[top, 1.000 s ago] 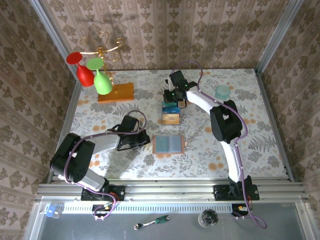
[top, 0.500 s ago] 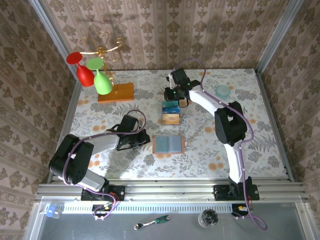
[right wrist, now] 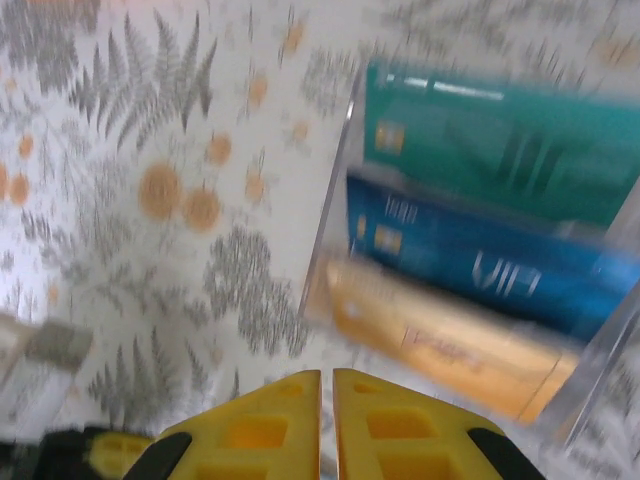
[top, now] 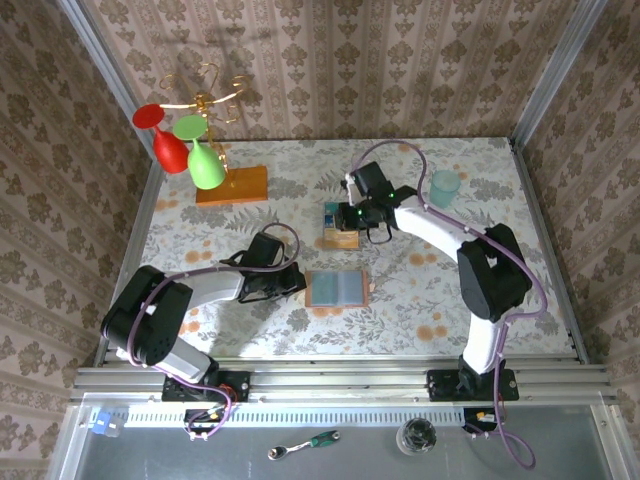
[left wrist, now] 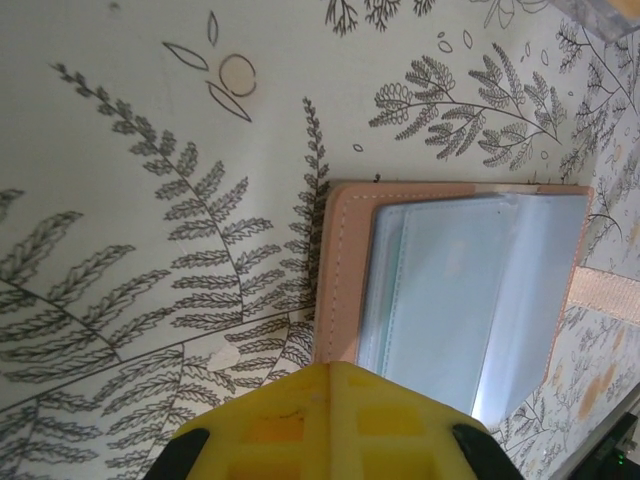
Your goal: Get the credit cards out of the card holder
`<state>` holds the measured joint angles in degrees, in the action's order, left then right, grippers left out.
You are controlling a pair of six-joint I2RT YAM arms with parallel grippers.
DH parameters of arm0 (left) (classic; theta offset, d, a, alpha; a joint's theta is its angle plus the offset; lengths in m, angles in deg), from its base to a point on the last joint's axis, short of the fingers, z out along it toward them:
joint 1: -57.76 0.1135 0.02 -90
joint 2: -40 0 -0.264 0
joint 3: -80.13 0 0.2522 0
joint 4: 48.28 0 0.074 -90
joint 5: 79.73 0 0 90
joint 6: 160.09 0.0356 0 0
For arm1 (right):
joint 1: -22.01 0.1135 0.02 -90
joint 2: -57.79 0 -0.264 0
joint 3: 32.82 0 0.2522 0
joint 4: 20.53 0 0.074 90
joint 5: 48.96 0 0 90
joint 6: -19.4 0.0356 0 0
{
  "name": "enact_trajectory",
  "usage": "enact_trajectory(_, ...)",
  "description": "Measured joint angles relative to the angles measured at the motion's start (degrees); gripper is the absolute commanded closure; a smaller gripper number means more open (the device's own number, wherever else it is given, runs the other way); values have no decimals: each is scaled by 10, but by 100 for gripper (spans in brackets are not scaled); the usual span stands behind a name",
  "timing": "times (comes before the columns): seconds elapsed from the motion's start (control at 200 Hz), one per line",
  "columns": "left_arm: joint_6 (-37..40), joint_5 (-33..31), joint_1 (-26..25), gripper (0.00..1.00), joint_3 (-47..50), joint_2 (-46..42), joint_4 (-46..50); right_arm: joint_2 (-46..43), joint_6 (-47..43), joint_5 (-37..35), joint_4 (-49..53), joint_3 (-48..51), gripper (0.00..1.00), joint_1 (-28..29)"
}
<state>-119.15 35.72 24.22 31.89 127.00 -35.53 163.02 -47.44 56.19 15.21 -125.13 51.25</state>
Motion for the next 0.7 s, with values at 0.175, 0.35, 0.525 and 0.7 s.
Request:
enact_trajectory(0.175,-3,-5,-6,99,0,0,0,-52,31,9,-12,73,86,36)
enact_trajectory(0.35,-6,-10,-10,99,0,-2,1,-88,80,32,-39,120,84,60)
enact_trajectory(0.525,-7,-13,-13,99,1,-5,1,-90,148,67,-76,174,83,76)
enact_trajectory(0.7,-7,-13,-17,100,6,-5,1,-76,198,90,-103,197,83,95)
